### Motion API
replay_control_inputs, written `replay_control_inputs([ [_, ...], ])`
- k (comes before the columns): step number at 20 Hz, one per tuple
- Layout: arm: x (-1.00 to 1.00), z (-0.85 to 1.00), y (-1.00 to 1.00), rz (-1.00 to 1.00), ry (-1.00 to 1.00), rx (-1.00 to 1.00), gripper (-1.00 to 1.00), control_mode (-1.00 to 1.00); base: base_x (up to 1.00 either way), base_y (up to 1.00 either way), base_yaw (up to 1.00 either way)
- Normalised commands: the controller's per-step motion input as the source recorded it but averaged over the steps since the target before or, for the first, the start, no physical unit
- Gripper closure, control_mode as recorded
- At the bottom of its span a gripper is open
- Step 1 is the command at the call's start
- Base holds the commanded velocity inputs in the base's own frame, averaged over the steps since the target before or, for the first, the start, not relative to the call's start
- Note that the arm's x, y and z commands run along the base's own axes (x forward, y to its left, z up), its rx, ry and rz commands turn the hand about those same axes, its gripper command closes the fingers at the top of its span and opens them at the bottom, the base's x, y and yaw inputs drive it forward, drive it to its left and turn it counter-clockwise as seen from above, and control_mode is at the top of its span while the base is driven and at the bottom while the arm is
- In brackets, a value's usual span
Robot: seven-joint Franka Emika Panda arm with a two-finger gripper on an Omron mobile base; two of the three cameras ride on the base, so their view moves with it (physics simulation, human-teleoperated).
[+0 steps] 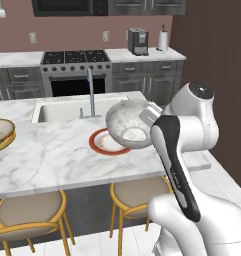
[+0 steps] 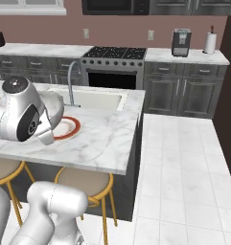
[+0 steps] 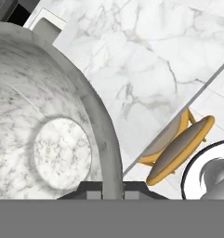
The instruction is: Move the bowls from the cabinet to the plates on the dining table.
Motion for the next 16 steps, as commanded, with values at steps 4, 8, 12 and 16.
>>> replay_control_inputs([
  [4, 0.33, -0.23, 0.00, 0.00, 0.01, 0.00, 1.00, -1.00, 0.00, 0.00, 0.00],
  [8, 0.28, -0.31, 0.00, 0.00, 0.02, 0.00, 1.00, -1.00, 0.00, 0.00, 0.00],
  [12, 0.24, -0.28, 0.00, 0.01, 0.01, 0.02, 1.00, -1.00, 0.00, 0.00, 0.00],
  [16, 0.28, -0.24, 0.01, 0.00, 0.01, 0.01, 1.00, -1.00, 0.00, 0.00, 0.00],
])
